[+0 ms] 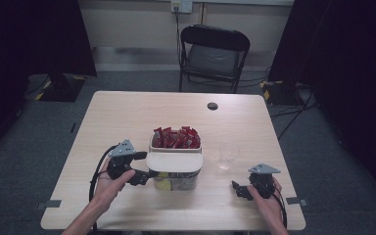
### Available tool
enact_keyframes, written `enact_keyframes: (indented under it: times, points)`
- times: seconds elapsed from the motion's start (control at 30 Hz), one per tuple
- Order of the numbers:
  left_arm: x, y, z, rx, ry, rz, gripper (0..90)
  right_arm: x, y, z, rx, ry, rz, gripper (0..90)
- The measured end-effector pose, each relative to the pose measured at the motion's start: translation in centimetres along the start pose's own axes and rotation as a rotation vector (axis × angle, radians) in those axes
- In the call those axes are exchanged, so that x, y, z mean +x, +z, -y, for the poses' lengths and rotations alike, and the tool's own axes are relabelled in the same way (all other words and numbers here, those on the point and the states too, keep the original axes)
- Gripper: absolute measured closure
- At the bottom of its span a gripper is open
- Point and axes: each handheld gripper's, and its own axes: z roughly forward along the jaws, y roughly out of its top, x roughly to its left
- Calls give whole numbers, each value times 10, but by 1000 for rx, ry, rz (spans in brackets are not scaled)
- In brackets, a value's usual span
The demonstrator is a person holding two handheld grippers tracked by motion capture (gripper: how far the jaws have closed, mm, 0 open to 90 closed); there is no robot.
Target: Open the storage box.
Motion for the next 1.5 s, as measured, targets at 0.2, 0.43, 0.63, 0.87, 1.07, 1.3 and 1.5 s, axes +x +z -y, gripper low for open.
enact_keyframes:
  times: [0.2,0.43,0.63,0.87,1.07,1.3,1.5]
  points:
    - [2,-5,-5,-22,-5,-3,158,0,0,0,0,0,0,66]
    - [3,-6,-8,-26,-7,-5,155,0,0,0,1,1,-1,66]
    - [3,-7,-12,-29,-7,-12,155,0,0,0,1,1,0,66]
    - [5,-6,-17,-29,-5,-12,154,0,0,0,0,0,0,66]
    - [5,-5,-22,-25,0,-7,154,0,0,0,1,1,-1,66]
    - [4,-3,-28,-24,2,0,154,0,0,0,1,1,-1,66]
    - [8,-3,-32,-28,-9,19,154,0,0,0,1,1,-1,66]
